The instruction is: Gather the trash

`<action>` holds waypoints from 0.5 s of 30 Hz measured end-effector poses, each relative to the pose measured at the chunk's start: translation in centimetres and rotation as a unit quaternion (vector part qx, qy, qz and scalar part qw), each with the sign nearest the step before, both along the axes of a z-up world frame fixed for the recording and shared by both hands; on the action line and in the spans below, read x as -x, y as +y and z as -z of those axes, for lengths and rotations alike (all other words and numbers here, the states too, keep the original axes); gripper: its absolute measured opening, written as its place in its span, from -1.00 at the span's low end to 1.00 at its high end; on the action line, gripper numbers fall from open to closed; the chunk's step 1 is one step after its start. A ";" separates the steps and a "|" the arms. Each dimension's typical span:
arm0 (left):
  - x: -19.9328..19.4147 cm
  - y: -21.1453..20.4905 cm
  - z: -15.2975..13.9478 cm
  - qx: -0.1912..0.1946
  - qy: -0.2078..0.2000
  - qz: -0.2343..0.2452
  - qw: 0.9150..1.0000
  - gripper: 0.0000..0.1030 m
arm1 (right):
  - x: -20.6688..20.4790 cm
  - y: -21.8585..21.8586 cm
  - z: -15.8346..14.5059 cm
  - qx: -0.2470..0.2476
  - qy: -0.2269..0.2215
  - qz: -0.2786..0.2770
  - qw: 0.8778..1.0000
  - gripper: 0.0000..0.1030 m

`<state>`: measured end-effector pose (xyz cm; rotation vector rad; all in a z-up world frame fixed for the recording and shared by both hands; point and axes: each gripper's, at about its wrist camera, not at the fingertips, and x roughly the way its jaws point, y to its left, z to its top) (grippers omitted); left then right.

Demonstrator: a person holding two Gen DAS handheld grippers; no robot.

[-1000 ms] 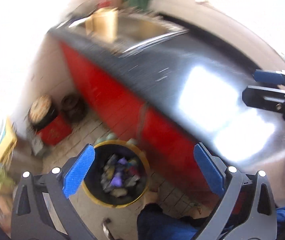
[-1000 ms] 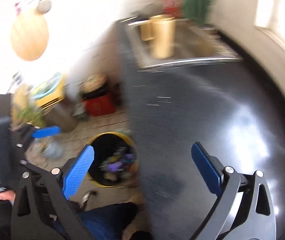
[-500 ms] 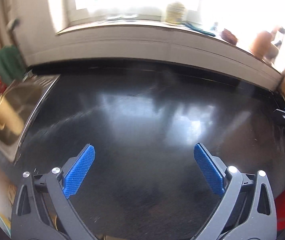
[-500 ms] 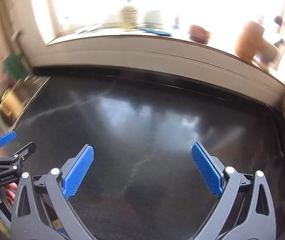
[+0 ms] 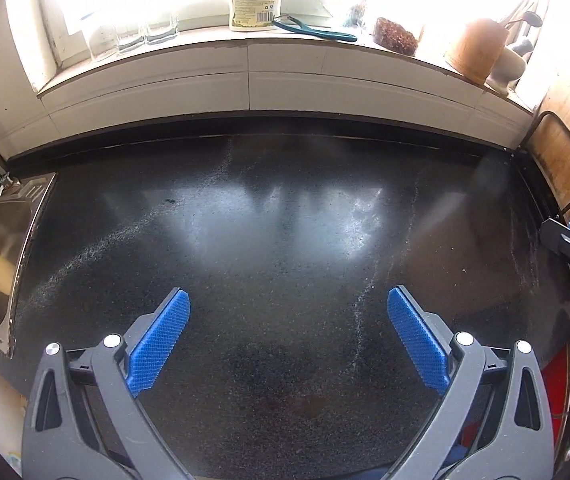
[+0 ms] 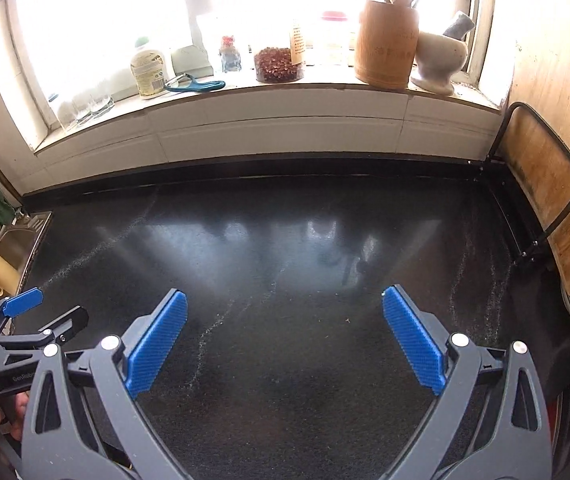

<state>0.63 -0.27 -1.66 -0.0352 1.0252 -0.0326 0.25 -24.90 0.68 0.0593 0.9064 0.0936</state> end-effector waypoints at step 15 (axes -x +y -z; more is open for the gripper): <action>-0.6 0.5 -0.1 -0.007 0.005 -0.028 1.000 0.87 | -0.4 0.1 0.2 -0.004 0.009 -0.012 1.000 0.85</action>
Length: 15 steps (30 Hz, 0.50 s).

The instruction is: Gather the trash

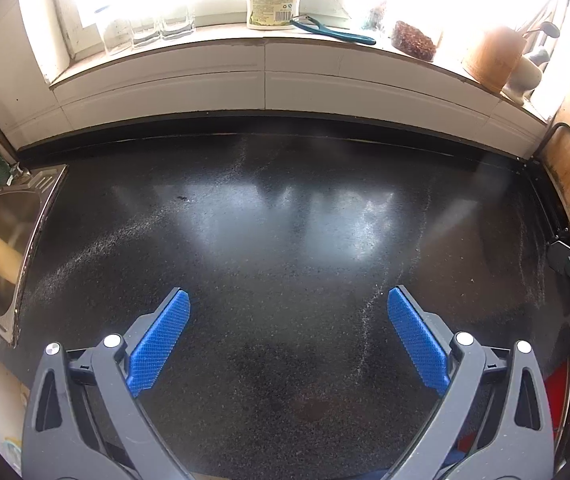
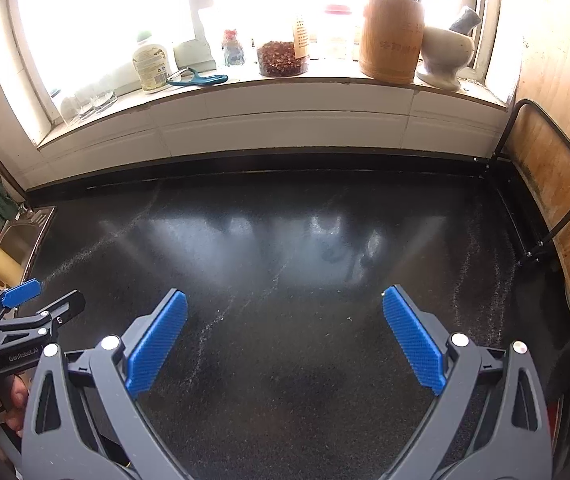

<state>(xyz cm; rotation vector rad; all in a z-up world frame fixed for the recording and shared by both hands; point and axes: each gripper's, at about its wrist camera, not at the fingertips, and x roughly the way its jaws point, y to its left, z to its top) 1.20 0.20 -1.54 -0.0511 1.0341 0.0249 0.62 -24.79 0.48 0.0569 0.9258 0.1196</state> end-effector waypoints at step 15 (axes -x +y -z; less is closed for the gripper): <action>0.0 0.7 0.0 0.006 -0.001 -0.014 1.000 0.87 | 0.1 0.2 0.2 0.002 0.005 -0.003 1.000 0.85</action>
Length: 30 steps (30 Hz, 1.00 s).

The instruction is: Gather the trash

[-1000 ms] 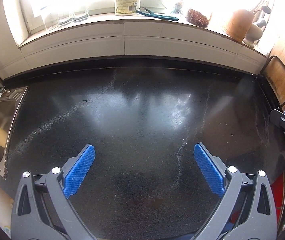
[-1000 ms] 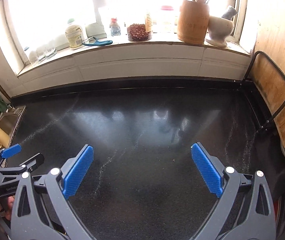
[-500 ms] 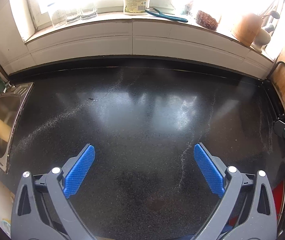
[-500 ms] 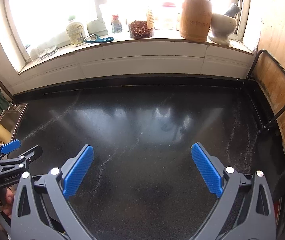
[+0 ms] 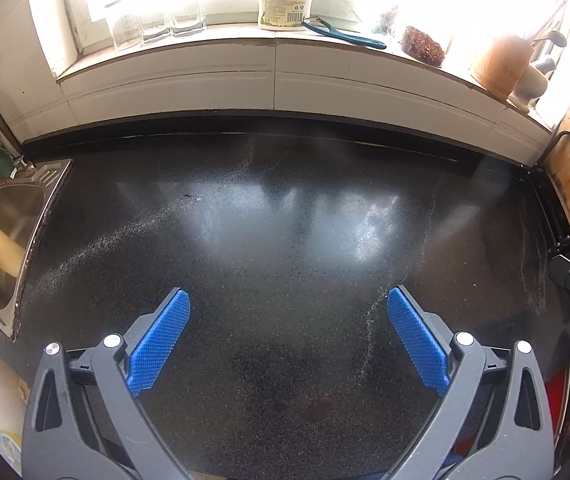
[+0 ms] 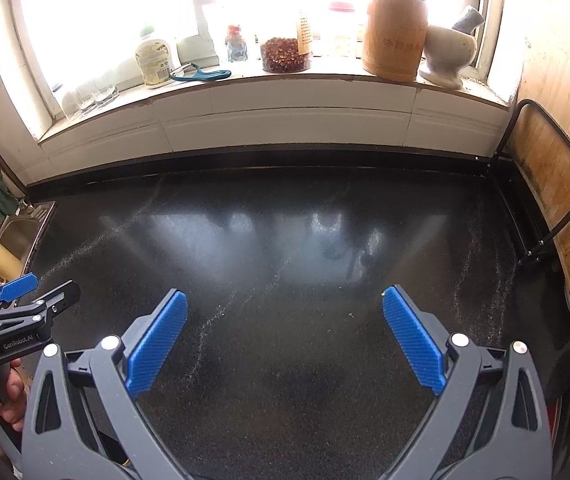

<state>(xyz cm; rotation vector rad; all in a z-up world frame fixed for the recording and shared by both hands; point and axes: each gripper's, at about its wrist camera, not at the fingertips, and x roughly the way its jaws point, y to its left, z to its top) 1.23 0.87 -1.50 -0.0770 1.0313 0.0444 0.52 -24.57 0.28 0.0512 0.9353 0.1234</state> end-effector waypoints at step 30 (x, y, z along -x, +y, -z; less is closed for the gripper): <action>-0.4 0.1 0.4 0.002 0.005 -0.001 1.000 0.87 | -0.7 0.1 0.4 -0.003 0.006 -0.002 1.000 0.85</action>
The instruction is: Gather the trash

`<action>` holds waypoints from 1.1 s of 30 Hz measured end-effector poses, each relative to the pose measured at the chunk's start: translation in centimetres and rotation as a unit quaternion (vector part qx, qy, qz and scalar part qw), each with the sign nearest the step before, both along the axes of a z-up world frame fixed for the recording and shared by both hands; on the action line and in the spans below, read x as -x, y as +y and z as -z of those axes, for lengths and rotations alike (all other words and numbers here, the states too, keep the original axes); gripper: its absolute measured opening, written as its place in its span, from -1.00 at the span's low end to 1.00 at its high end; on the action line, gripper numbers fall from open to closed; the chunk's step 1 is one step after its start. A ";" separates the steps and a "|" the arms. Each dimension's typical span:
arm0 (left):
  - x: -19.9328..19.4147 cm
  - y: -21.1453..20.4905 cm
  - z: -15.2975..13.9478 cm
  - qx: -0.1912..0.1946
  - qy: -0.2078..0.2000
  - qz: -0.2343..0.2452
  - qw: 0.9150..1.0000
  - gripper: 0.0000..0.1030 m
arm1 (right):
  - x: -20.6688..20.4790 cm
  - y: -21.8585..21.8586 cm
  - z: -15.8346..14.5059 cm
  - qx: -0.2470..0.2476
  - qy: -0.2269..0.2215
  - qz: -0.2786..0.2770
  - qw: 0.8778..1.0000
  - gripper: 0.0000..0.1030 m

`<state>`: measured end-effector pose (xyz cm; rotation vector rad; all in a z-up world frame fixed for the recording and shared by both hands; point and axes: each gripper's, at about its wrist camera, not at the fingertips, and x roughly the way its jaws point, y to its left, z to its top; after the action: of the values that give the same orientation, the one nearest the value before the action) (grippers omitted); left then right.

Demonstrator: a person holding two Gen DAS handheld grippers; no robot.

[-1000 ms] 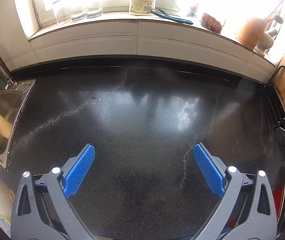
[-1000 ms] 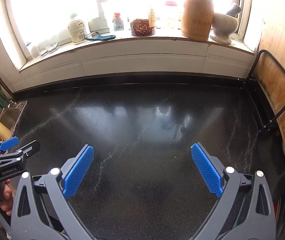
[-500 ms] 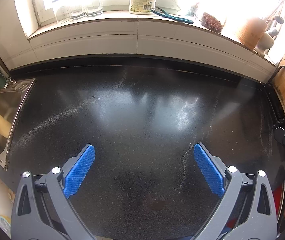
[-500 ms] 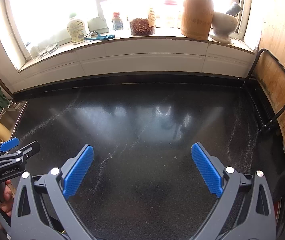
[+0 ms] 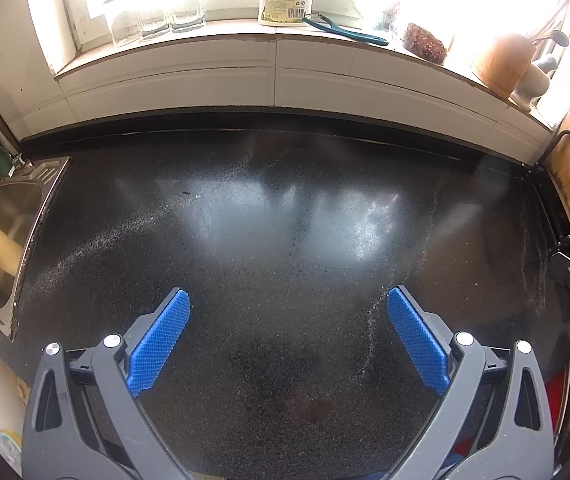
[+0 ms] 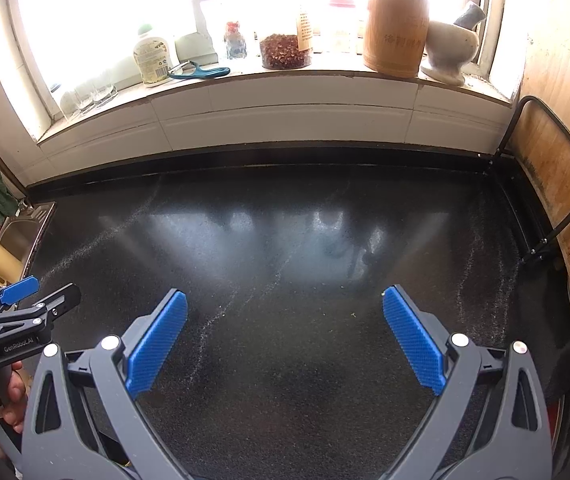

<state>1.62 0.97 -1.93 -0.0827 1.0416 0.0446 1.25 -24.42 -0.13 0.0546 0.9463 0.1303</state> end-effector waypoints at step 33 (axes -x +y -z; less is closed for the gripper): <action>-0.2 0.2 0.2 0.001 0.007 0.002 1.000 0.87 | -0.1 0.1 0.4 -0.003 0.003 -0.001 1.000 0.85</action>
<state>1.77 1.17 -2.14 -0.0826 1.0554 0.0414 1.40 -24.30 -0.56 0.0586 0.9519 0.1349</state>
